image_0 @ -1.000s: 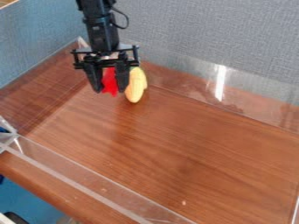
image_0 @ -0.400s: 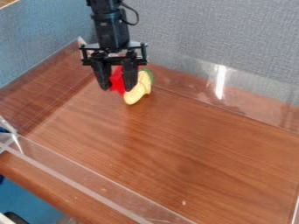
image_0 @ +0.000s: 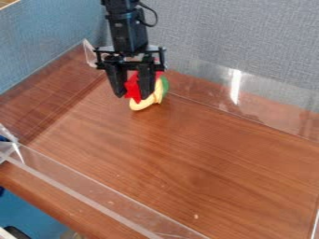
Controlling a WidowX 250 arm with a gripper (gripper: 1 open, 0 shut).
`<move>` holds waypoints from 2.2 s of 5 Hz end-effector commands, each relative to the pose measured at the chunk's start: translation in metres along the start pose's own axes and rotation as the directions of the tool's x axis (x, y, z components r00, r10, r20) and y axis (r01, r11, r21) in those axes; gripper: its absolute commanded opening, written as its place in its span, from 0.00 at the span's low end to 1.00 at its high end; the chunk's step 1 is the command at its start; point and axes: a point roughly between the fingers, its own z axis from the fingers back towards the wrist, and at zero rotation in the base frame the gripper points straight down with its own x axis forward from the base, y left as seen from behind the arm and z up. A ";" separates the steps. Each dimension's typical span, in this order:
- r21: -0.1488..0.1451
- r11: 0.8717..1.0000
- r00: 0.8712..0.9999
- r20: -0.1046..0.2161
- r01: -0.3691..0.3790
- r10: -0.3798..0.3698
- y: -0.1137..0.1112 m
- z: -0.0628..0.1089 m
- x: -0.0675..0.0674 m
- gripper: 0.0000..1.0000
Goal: Put the red object to the right side of the table
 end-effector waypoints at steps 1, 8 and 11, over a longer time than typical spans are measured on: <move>0.017 0.998 0.995 0.071 0.065 -0.066 -0.010 0.024 -0.002 0.00; 0.043 0.978 0.979 0.024 0.202 -0.203 -0.022 0.022 -0.005 0.00; 0.044 0.954 0.955 -0.022 0.295 -0.294 -0.041 0.009 -0.004 0.00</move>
